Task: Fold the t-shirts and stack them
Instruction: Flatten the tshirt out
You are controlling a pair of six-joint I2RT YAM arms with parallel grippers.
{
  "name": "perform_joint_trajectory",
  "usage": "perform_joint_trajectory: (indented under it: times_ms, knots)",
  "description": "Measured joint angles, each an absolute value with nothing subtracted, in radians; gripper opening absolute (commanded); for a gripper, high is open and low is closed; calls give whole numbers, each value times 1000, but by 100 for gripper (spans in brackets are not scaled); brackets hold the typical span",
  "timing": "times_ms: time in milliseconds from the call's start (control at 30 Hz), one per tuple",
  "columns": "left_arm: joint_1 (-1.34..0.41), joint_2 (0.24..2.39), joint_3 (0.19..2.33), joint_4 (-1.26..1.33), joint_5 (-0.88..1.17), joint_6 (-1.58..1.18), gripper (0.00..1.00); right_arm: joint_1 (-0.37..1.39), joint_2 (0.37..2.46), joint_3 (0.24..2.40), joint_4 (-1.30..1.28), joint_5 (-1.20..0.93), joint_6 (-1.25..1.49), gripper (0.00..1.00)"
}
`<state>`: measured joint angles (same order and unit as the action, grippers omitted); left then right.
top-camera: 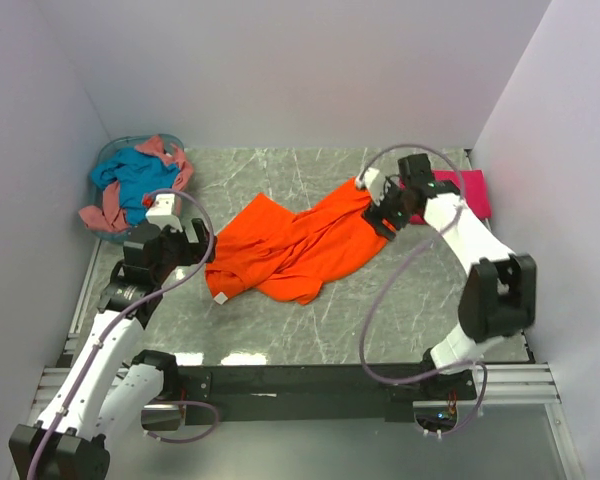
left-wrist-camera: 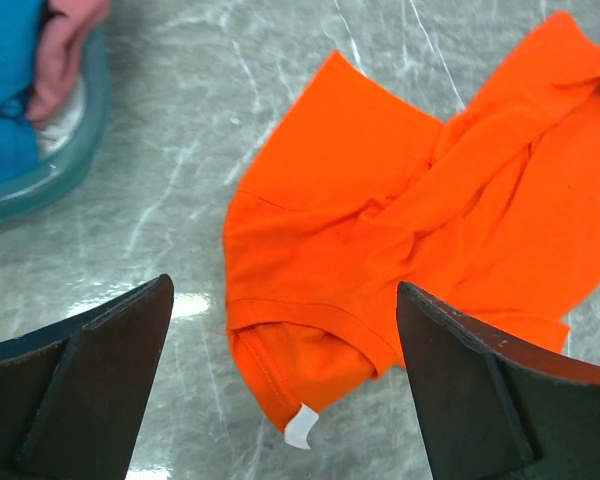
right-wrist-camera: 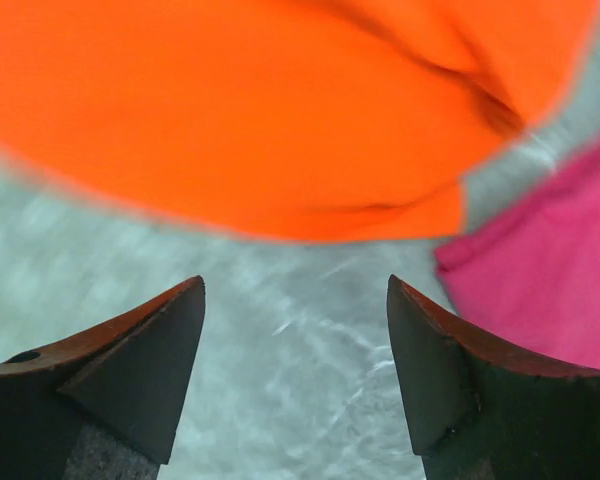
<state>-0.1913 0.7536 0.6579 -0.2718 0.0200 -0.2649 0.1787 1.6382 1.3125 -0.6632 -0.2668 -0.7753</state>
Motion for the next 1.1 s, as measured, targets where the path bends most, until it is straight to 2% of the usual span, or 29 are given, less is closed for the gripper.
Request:
perform_joint_trajectory:
  times_ms: [133, 300, 533, 633, 767, 1000, 1100]
  knots:
    - [-191, 785, 658, -272, 62, -263, 99, 177, 1525, 1207, -727, -410, -1056, 76]
    - [-191, 786, 658, -273, 97, -263, 100, 197, 1645, 1204, -742, -421, -1236, 68]
    - [-191, 773, 658, -270, 121, -263, 100, 242, 1798, 1227, -710, -320, -1277, 69]
    - [-191, 774, 658, -269, 129, -262, 99, 256, 1808, 1223, -684, -276, -1278, 64]
    - [-191, 776, 658, -269, 136, -256, 99, 264, 1827, 1223, -669, -245, -1277, 52]
    - [-191, 776, 658, -267, 136, -256, 99, 270, 1848, 1216, -670, -224, -1276, 52]
    - [-191, 776, 658, -267, 139, -256, 99, 274, 1848, 1205, -665, -218, -1273, 25]
